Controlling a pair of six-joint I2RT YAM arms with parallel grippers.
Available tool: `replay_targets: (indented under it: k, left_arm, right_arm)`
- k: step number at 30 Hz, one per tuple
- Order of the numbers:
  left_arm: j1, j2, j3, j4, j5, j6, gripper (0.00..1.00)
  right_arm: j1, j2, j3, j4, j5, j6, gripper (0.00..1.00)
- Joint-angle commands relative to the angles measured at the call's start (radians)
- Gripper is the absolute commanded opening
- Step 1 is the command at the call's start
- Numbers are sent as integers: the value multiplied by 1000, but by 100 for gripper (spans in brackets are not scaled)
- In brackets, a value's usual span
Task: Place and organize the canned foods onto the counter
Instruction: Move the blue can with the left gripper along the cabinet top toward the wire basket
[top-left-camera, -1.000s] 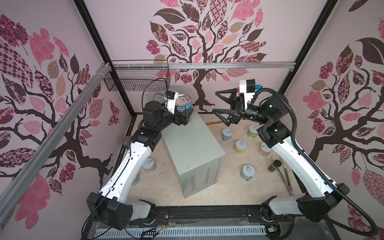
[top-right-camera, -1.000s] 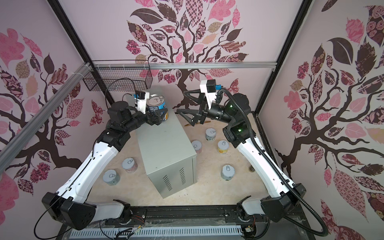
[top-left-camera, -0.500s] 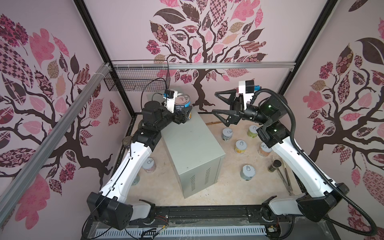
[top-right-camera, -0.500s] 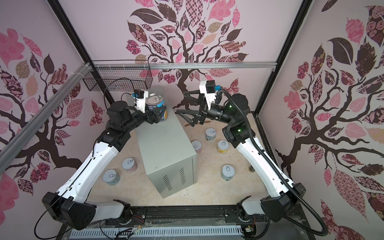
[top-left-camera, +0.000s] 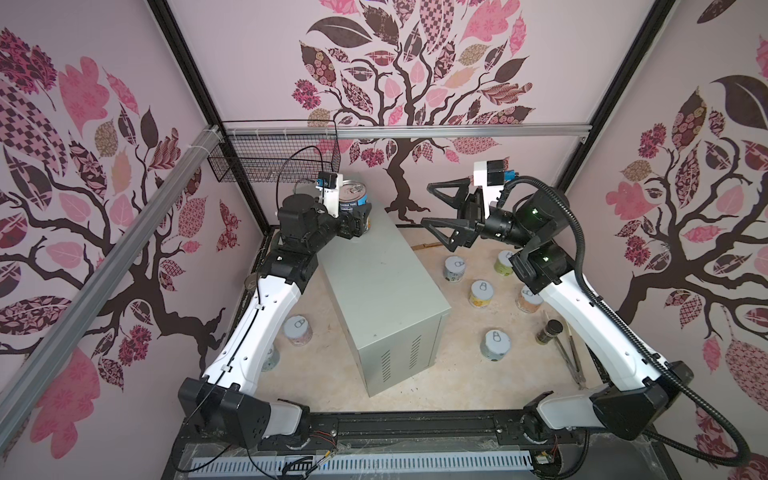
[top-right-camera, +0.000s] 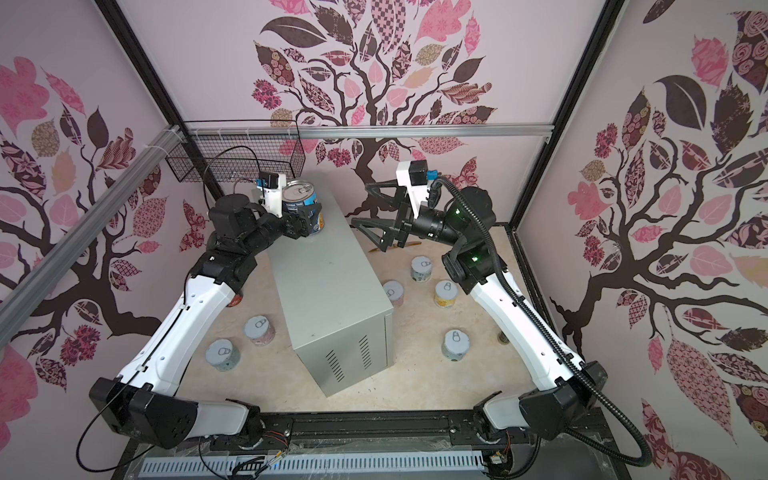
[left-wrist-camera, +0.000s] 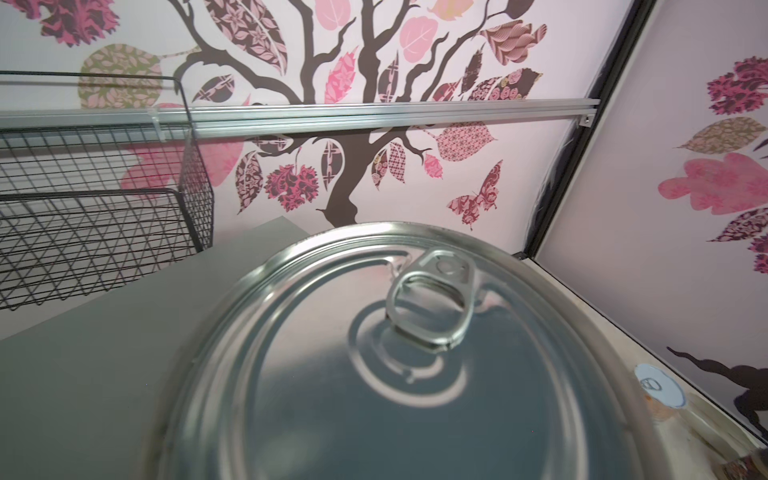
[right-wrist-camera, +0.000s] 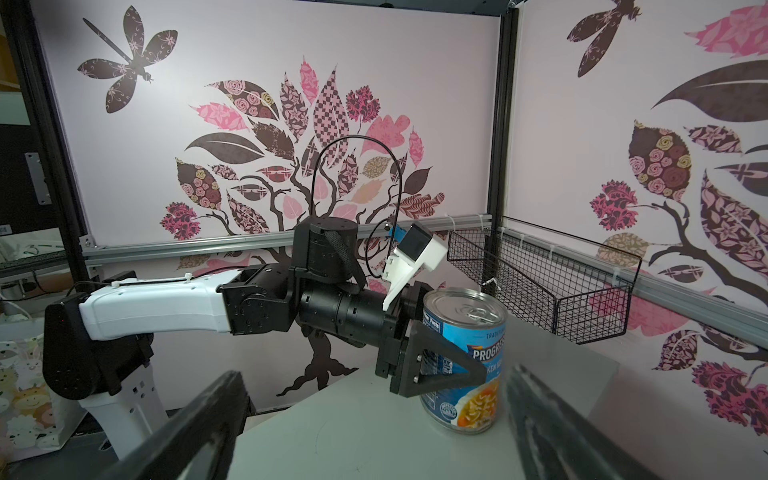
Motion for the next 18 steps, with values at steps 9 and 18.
replay_targets:
  k: [9, 18]
  left_arm:
    - [60, 140, 259, 19, -109, 59, 62]
    - [151, 227, 336, 65, -111, 9, 53]
  right_arm:
    - [2, 65, 38, 28, -6, -2, 100]
    - [0, 89, 41, 25, -13, -15, 100]
